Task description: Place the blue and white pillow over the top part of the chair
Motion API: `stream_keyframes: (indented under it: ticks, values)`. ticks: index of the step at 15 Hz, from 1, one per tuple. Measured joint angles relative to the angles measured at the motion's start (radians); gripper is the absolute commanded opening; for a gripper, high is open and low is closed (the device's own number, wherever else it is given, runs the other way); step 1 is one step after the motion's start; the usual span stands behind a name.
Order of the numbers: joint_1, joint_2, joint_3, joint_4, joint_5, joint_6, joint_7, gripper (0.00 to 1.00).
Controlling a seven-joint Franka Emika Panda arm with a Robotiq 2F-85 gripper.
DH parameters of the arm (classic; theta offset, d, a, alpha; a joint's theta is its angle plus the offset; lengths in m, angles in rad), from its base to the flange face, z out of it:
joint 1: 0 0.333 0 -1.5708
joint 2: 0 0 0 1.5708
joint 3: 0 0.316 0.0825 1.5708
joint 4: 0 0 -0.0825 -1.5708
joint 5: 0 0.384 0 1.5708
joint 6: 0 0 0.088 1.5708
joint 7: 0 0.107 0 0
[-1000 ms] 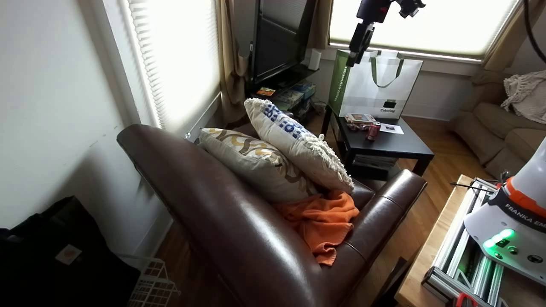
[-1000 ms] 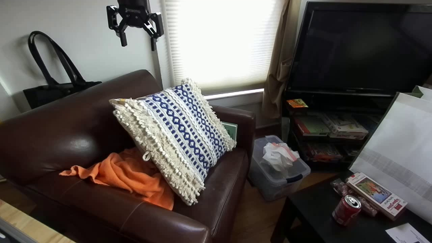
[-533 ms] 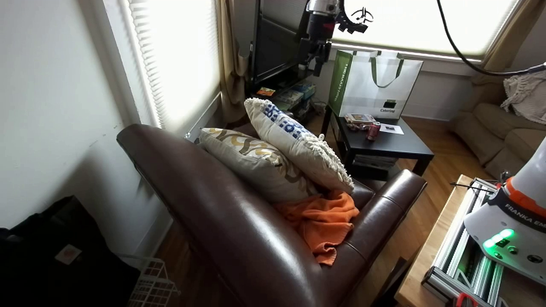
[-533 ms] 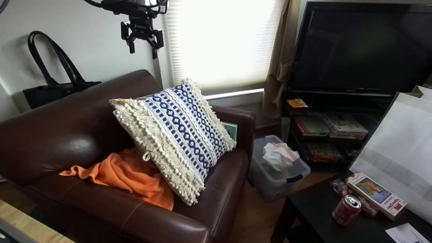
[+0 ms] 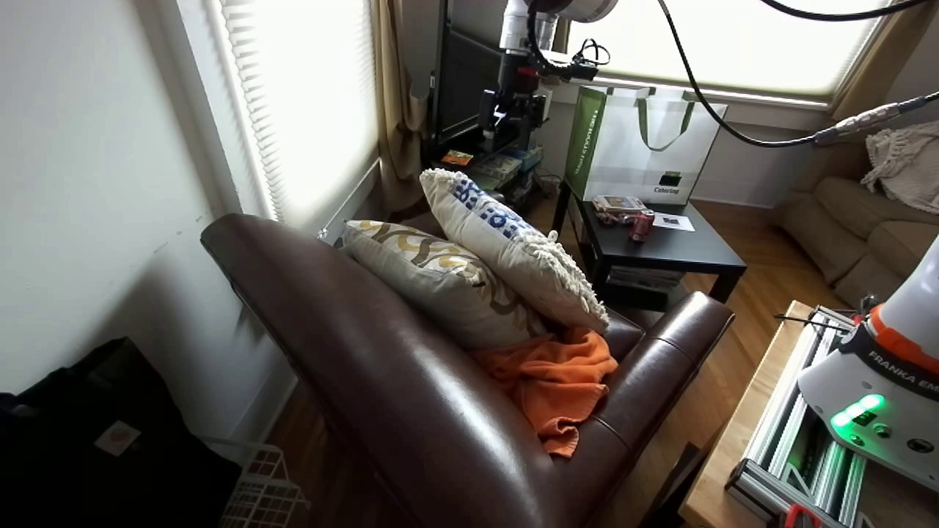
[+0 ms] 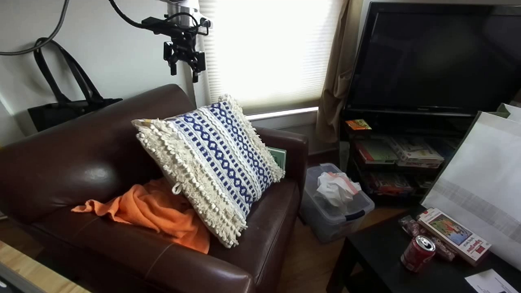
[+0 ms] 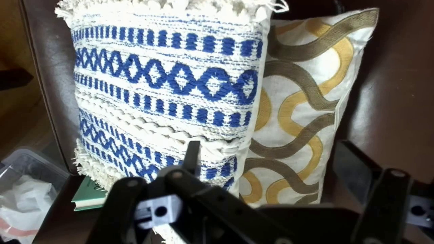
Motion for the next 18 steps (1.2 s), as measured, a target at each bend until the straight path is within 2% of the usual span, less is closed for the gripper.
stream_keyframes:
  ticks: [3,7,12,15,18]
  values:
    - [0.007,0.031,-0.001,0.037,-0.055,-0.057,0.071,1.0]
    - [0.044,0.185,-0.004,0.172,-0.151,-0.164,0.189,1.0]
    - [0.087,0.391,-0.021,0.375,-0.202,-0.238,0.236,1.0]
    - [0.093,0.486,-0.039,0.486,-0.209,-0.317,0.247,1.0]
    - [0.093,0.575,-0.041,0.594,-0.209,-0.343,0.237,1.0]
